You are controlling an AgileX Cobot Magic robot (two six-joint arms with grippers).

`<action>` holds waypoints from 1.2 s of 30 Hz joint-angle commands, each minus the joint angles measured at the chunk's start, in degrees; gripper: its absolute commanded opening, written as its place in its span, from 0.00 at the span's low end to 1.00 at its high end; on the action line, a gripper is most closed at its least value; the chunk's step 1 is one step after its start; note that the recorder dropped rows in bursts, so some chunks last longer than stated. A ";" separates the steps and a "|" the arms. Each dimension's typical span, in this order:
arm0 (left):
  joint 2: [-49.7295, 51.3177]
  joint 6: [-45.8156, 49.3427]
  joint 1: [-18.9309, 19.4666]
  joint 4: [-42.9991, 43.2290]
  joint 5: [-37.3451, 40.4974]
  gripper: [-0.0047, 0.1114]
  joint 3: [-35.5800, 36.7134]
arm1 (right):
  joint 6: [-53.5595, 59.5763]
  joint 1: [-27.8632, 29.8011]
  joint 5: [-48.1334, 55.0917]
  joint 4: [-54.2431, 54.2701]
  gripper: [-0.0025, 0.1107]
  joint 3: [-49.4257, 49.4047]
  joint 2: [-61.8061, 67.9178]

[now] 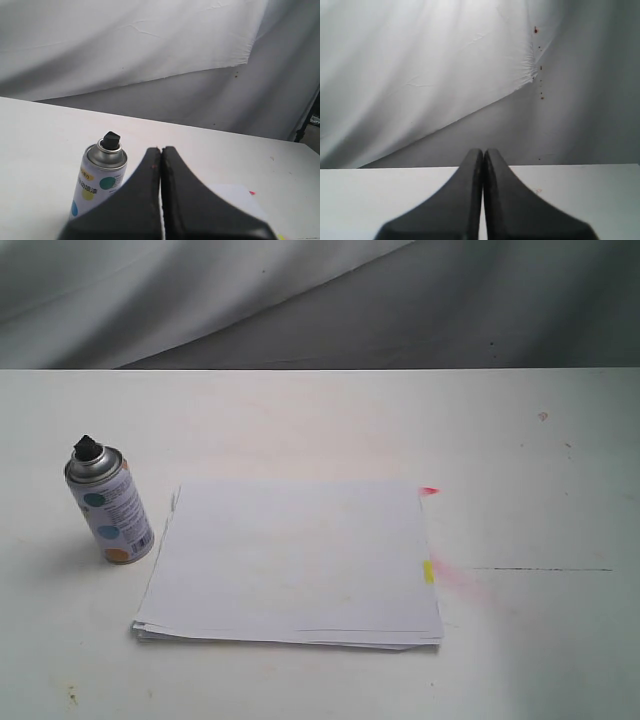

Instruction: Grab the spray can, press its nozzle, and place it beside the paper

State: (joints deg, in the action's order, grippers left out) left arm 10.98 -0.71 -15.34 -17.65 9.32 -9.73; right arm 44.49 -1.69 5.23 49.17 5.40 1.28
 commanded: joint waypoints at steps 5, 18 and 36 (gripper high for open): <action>-0.19 -0.57 0.01 -0.15 -0.07 0.04 0.16 | -27.77 0.38 -3.51 -27.90 0.02 -4.41 -0.36; -0.19 -0.57 0.01 -0.15 -0.07 0.04 0.16 | -37.34 0.38 0.30 -39.30 0.02 -5.40 -0.36; -0.19 -2.57 0.01 18.01 -2.13 0.04 9.73 | -37.34 0.38 0.30 -39.30 0.02 -5.40 -0.36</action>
State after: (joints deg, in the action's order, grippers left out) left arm 10.98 -2.46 -15.34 0.00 6.29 -0.30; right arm 7.35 -1.69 5.27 10.49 0.20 1.28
